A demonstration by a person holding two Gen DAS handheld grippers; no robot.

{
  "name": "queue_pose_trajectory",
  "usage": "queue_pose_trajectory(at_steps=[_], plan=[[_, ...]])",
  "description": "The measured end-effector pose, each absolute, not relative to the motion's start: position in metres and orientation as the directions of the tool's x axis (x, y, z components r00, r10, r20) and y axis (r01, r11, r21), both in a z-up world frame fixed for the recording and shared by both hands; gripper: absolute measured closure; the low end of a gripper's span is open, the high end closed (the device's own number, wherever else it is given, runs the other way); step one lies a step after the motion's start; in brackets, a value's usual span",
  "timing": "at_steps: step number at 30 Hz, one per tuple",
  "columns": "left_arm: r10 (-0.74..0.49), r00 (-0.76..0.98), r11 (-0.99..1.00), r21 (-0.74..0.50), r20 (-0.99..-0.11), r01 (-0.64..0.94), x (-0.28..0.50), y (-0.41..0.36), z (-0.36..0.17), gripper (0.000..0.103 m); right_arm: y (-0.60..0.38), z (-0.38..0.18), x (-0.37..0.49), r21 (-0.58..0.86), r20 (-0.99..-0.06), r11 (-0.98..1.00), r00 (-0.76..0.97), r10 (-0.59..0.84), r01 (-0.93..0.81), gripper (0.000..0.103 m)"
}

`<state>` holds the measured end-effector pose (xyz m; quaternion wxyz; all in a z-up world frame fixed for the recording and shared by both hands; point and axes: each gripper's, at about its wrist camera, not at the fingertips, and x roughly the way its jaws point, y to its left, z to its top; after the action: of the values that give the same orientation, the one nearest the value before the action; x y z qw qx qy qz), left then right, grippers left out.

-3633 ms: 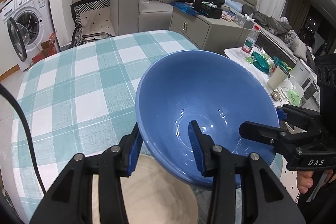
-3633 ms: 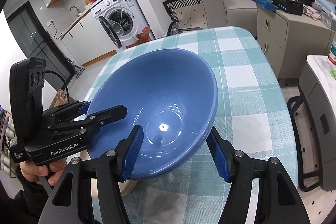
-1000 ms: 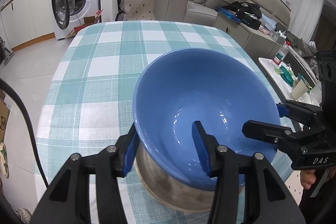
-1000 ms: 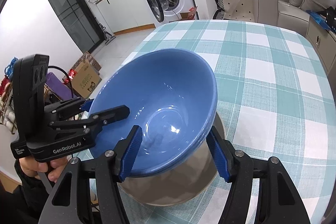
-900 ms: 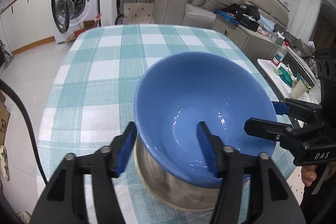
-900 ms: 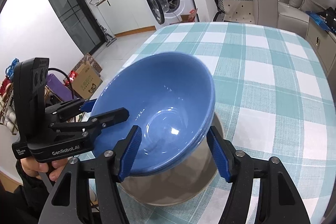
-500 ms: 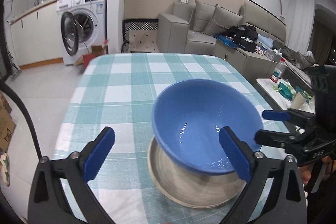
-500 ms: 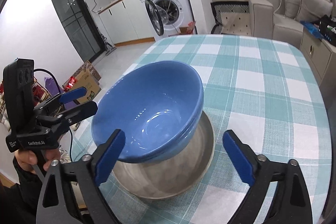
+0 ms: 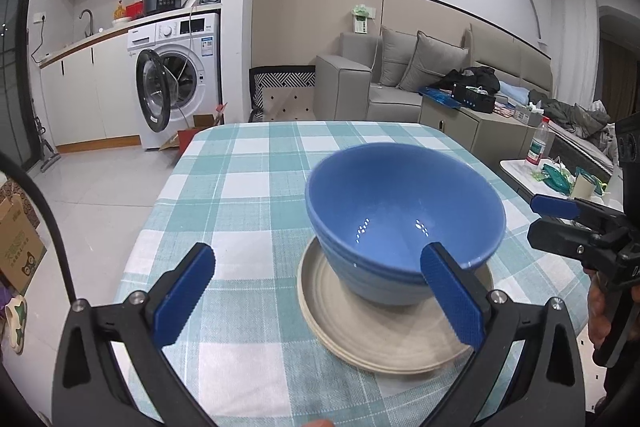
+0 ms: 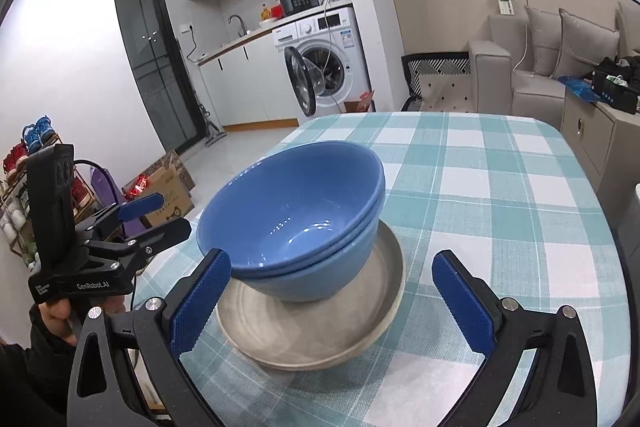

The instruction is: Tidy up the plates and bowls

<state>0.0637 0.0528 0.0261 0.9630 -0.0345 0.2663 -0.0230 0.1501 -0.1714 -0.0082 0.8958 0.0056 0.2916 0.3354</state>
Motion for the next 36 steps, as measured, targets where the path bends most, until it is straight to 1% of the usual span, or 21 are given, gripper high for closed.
queue_pose_trajectory(at_steps=[5,9,13,16,21,24,36], plan=[[-0.047,0.867,0.997,-0.081,-0.496,0.008,0.052,0.050,0.015,0.000,-0.176,-0.020,0.140,0.223,-0.507,0.766,0.599,0.619,-0.602,0.000],[-0.034,0.880,0.996,-0.086,-0.474,-0.007,0.043,0.047,0.007,0.000,-0.174,-0.028,0.130,0.197,-0.504,0.764,0.605,0.617,-0.615,0.000],[-0.039,0.879,0.997,-0.081,-0.475,0.000,0.038,0.043,-0.001,0.000,-0.170,-0.036,0.120,0.150,-0.489,0.767,0.627,0.606,-0.624,0.000],[-0.034,0.891,0.996,-0.084,-0.453,-0.005,0.032,0.040,-0.004,0.000,-0.169,-0.040,0.112,0.121,-0.469,0.770,0.648,0.601,-0.626,0.000],[-0.043,0.894,0.997,-0.082,-0.446,0.007,0.025,0.033,-0.011,0.000,-0.175,-0.048,0.102,0.145,-0.462,0.762,0.638,0.616,-0.631,0.000],[-0.034,0.897,0.998,-0.055,-0.440,0.011,0.021,0.027,-0.013,0.000,-0.178,-0.052,0.097,0.142,-0.459,0.765,0.642,0.613,-0.629,0.000],[-0.025,0.902,0.999,-0.052,-0.431,0.003,0.008,0.020,-0.022,0.000,-0.187,-0.065,0.076,0.118,-0.398,0.768,0.679,0.618,-0.630,0.000]])
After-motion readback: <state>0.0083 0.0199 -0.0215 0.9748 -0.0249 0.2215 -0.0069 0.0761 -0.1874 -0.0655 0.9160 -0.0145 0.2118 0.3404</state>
